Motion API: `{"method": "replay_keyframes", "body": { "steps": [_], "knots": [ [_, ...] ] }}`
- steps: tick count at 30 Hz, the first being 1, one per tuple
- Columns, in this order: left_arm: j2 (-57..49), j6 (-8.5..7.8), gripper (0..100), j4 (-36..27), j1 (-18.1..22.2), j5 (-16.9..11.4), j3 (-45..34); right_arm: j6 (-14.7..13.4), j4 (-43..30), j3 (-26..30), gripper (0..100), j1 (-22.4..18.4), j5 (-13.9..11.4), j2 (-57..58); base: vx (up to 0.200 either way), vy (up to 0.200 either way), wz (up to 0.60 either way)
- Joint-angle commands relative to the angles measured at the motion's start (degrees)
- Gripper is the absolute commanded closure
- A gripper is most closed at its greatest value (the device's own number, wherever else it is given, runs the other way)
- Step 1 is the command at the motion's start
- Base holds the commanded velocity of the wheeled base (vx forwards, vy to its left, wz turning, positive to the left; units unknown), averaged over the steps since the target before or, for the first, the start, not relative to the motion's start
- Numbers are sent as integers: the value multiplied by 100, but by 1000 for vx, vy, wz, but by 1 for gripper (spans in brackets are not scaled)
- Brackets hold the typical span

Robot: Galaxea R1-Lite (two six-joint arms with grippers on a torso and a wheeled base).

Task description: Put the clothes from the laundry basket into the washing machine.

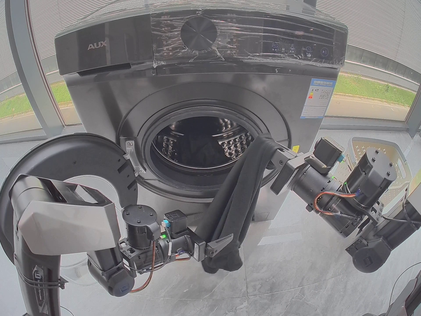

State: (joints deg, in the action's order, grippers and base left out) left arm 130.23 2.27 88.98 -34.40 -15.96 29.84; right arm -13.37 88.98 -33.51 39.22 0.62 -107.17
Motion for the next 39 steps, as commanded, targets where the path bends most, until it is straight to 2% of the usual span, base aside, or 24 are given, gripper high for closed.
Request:
{"method": "replay_keyframes", "body": {
  "steps": [1, 3, 4, 5, 8, 14, 16, 22, 39],
  "knots": [
    [239, 2, 0, 14, -75, -153, 127, 1, 58, -6, 100, 69, 8, -23, 0, 0, 0],
    [239, -7, 0, 14, -75, -329, 109, 1, 58, -6, 100, 77, 17, -32, 0, 0, 0],
    [239, -7, 0, 14, -75, -329, 109, 1, 58, -6, 100, 77, 17, -32, 0, 0, 0],
    [248, -25, 0, 5, -75, -496, 118, 1, 58, -6, 100, 77, 17, -32, 0, 0, 0],
    [319, -51, 0, 5, -75, -505, 189, -7, 58, -15, 100, 104, 26, -32, 0, 0, 0],
    [828, -77, 0, 14, -58, -250, 619, -25, 58, -6, 100, 323, 52, 3, 0, 0, 0],
    [934, -16, 0, 5, -67, -92, 865, -25, 58, 3, 100, 341, 35, 20, 0, 0, 0],
    [1048, 2, 0, 5, -67, -48, 1278, -60, 67, 20, 100, 429, 43, -6, 0, 0, 0],
    [1356, -7, 0, 5, -58, 75, 1674, -43, 67, 82, 100, 464, 26, 38, 0, 0, 0]
  ]
}}
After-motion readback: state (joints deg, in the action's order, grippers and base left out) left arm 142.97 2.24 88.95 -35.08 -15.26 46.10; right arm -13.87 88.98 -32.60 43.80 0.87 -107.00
